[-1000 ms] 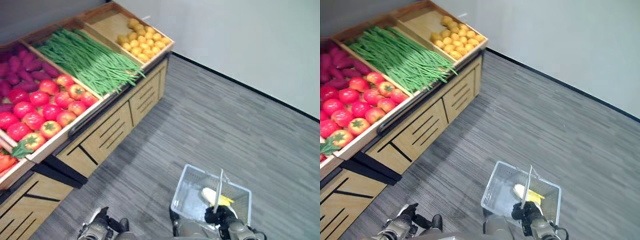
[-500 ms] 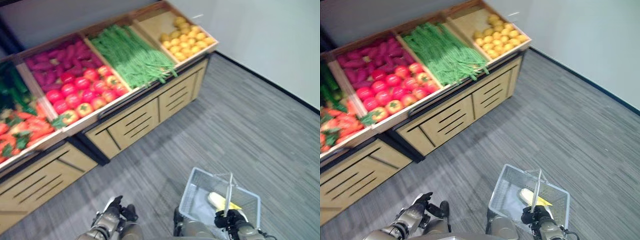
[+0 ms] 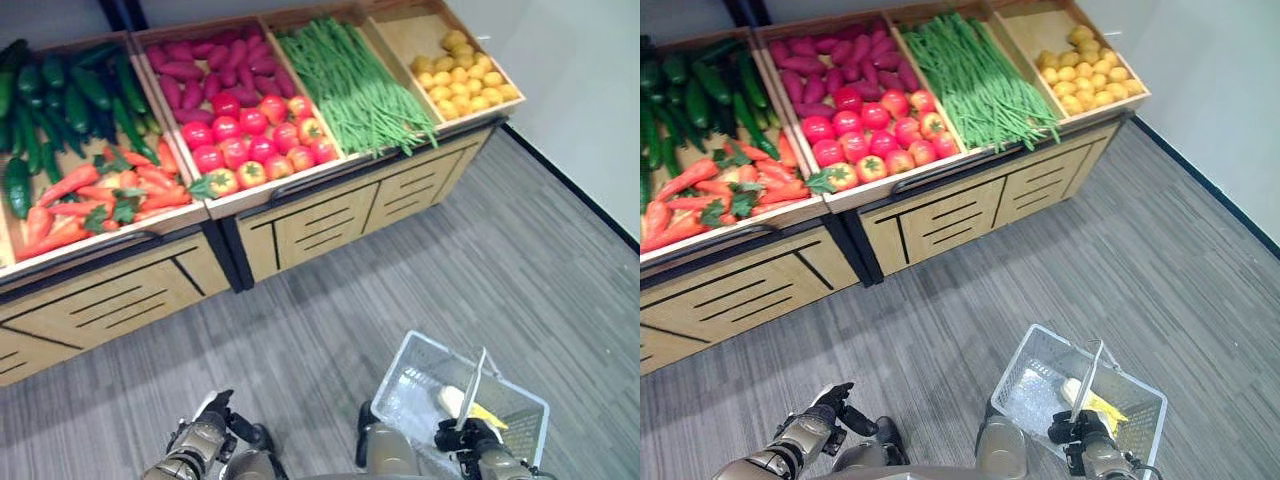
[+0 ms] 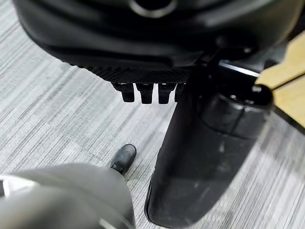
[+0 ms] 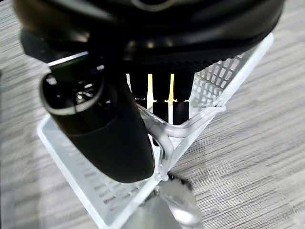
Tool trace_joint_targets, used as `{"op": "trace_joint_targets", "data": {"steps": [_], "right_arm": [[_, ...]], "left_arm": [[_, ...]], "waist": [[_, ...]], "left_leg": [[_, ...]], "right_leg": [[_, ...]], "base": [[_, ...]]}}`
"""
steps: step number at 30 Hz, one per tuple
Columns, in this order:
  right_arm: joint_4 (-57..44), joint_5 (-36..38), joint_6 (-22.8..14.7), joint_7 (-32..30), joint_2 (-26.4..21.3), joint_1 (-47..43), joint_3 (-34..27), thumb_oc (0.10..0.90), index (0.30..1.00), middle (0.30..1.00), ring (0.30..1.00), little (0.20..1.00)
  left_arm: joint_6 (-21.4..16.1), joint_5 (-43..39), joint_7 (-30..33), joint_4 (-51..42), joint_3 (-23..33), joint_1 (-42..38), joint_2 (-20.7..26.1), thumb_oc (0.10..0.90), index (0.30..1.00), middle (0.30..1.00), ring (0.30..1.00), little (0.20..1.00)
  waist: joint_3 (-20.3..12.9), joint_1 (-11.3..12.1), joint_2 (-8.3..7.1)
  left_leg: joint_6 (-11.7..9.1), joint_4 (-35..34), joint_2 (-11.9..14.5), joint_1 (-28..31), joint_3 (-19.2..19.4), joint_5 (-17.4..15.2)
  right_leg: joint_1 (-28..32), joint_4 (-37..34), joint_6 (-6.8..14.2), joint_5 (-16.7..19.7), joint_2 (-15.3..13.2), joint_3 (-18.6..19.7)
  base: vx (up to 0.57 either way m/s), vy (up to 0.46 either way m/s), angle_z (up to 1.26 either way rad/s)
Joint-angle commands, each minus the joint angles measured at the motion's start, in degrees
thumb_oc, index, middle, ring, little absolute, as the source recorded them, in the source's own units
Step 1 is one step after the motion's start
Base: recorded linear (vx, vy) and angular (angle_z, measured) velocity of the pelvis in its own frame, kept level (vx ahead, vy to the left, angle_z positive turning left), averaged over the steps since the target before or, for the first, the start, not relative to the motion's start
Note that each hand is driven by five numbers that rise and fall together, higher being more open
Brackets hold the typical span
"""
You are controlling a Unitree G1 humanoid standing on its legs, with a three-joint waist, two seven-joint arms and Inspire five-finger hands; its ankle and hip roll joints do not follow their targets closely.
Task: Get the vegetables into the basket
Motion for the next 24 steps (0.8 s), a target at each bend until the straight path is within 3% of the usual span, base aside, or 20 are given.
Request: {"op": "trace_joint_targets", "data": {"steps": [1,4,7,9,11,18,21,24], "right_arm": [[-0.82,-2.62,0.19,0.46,-0.53,2.12,4.87,0.400,0.300,0.300,0.300,0.300],[-1.34,-1.78,-0.32,0.66,0.21,1.63,5.75,0.400,0.300,0.300,0.300,0.300],[-2.04,-2.24,-0.66,0.25,0.60,1.25,6.59,0.400,0.300,0.300,0.300,0.300],[-3.04,-2.42,-0.95,-0.02,0.82,1.32,7.09,0.400,0.300,0.300,0.300,0.300],[-3.00,-2.92,-0.80,0.10,0.68,1.38,7.41,0.400,0.300,0.300,0.300,0.300],[-1.40,-3.71,-0.61,0.41,-1.47,1.04,7.31,0.400,0.300,0.300,0.300,0.300],[-0.15,-4.17,-0.28,0.82,-2.32,1.57,6.51,0.400,0.300,0.300,0.300,0.300],[0.72,-4.75,0.29,1.33,-2.99,2.12,5.55,0.400,0.300,0.300,0.300,0.300]], "left_arm": [[-2.08,-2.08,0.27,-2.79,2.36,-1.15,0.44,0.900,1.000,1.000,1.000,1.000],[-2.42,-3.23,0.34,-2.56,2.59,-1.71,0.43,0.900,1.000,1.000,1.000,1.000],[-2.48,-3.68,0.55,-2.32,2.77,-2.29,0.15,0.900,1.000,1.000,1.000,1.000],[-2.58,-4.38,1.05,-2.42,2.95,-2.79,-0.02,0.900,1.000,1.000,1.000,1.000],[-2.44,-4.68,0.98,-2.78,2.83,-2.55,-0.17,0.900,1.000,1.000,1.000,1.000],[-1.96,-5.33,0.74,-2.30,3.43,-1.03,-1.71,0.900,1.000,1.000,1.000,1.000],[-1.85,-5.85,0.20,-2.50,3.46,-0.93,-2.57,0.900,1.000,1.000,1.000,1.000],[-1.59,-5.43,-0.68,-3.28,2.63,-0.67,-3.09,0.900,1.000,1.000,1.000,1.000]], "waist": [[2.20,-1.55,0.93],[2.67,-1.96,1.56],[2.69,-2.11,1.68],[3.02,-2.09,1.82],[3.15,-1.81,1.95],[3.55,-1.65,4.96],[3.64,-2.42,5.02],[2.70,-3.90,4.68]], "left_leg": [[-3.57,-1.03,2.76,-0.85,-4.64,2.06],[-3.91,-4.29,2.45,-0.62,-6.74,3.94],[-4.59,-6.14,2.39,-0.66,-8.25,5.33],[-5.25,-6.83,3.00,-0.59,-9.34,5.83],[-6.15,-6.49,4.11,-1.15,-10.60,7.35],[-8.84,-5.05,8.79,-0.82,-12.28,10.57],[-8.83,-1.99,8.94,-2.14,-10.68,10.53],[-8.57,2.52,8.87,-1.14,-5.31,8.10]], "right_leg": [[5.13,-5.42,3.06,3.54,4.60,6.16],[4.43,-7.20,2.80,1.11,6.69,9.90],[4.02,-10.52,2.67,1.11,7.42,11.17],[1.90,-10.88,2.69,2.01,8.42,10.34],[3.38,-11.17,1.63,0.95,8.47,8.73],[6.98,-9.81,-2.05,-2.33,12.65,4.87],[8.16,-9.23,-2.76,-2.82,11.96,2.96],[8.13,-8.86,-3.00,-2.26,10.57,1.09]], "base": [[0.02,0.040,0.54],[-0.01,0.010,0.51],[0.00,-0.089,0.54],[0.02,-0.241,0.23],[0.00,-0.270,0.47],[0.05,-0.265,0.27],[0.00,-0.124,0.55],[-0.05,-0.058,0.66]]}}
